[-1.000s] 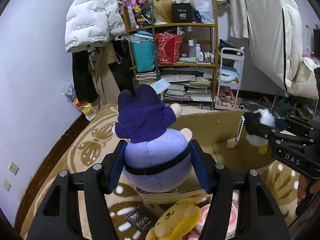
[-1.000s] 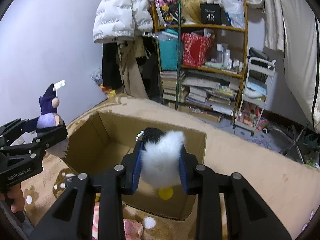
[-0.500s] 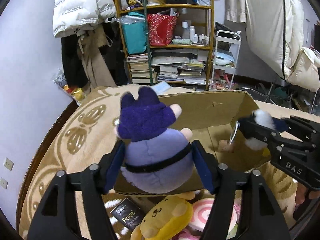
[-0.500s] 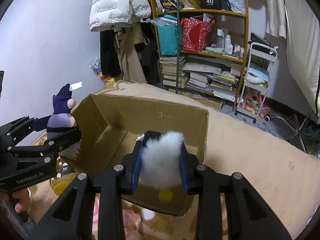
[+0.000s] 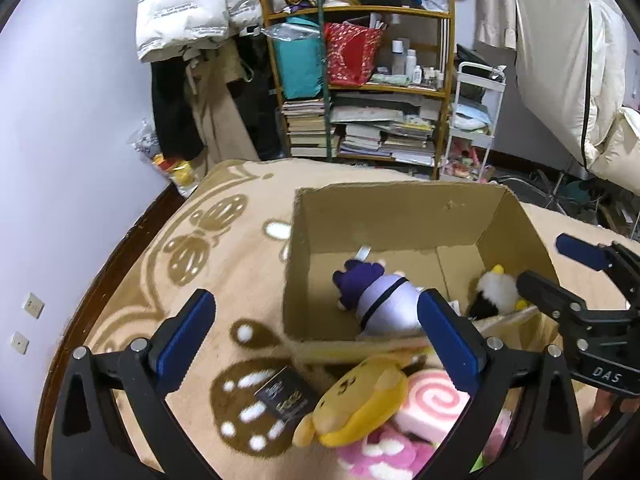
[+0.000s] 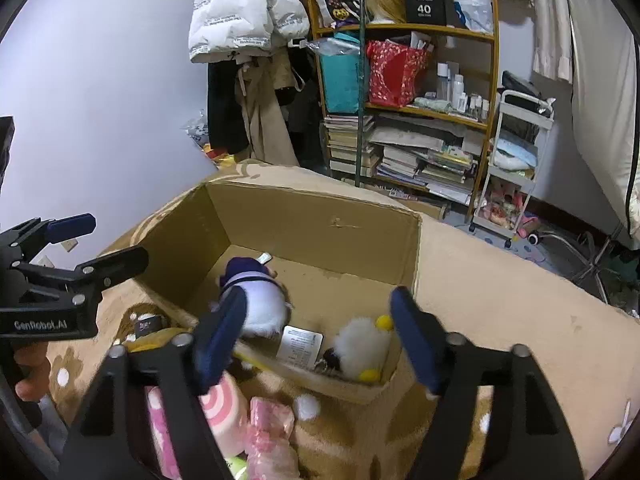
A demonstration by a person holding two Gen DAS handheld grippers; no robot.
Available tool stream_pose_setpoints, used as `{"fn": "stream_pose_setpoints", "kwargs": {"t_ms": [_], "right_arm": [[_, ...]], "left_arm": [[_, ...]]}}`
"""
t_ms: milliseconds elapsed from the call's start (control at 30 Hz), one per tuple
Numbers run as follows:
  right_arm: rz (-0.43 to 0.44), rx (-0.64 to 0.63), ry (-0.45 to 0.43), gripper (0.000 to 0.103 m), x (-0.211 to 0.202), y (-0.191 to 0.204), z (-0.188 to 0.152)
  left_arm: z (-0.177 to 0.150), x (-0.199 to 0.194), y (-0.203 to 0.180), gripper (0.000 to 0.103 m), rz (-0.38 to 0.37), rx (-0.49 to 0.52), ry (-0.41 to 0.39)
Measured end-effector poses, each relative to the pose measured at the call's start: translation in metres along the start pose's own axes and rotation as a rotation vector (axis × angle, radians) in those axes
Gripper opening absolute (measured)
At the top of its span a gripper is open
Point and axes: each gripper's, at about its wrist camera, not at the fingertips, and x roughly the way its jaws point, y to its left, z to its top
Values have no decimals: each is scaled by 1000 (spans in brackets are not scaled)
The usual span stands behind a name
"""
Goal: Organize soft objects
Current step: 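Open both tools to drop the doll and pom-pom into the box, then grasp the yellow plush bear with the left tool while the right tool grasps the pink wrapped item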
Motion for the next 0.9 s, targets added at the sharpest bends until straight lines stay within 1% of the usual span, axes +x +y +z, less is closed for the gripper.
{"fn": "stream_pose_setpoints", "kwargs": {"t_ms": [67, 167, 333, 400, 467, 567, 667, 733, 900], "right_arm": [[-4, -12, -2, 85, -7, 4, -2], [-3, -14, -8, 92, -16, 8, -5], [4, -18, -25, 95, -35, 14, -7], [3, -19, -37, 103, -44, 16, -8], [1, -21, -51, 103, -52, 17, -10], [2, -15, -44, 103, -59, 20, -14], [6, 1, -39, 103, -65, 24, -22], [8, 4, -27, 103, -66, 27, -28], [15, 6, 14, 103, -63, 29, -43]], "left_arm": [[-4, -6, 2, 100, 7, 11, 11], [-9, -17, 6, 100, 13, 10, 25], [-18, -37, 15, 100, 26, -6, 37], [-21, -41, 18, 100, 16, -13, 47], [-24, -46, 20, 100, 8, -22, 63], [-29, -53, 19, 100, 0, -14, 73], [-33, -59, 15, 100, 25, 12, 70], [-37, -60, 14, 100, 32, 19, 77], [-46, -56, 16, 100, 13, 12, 117]]}}
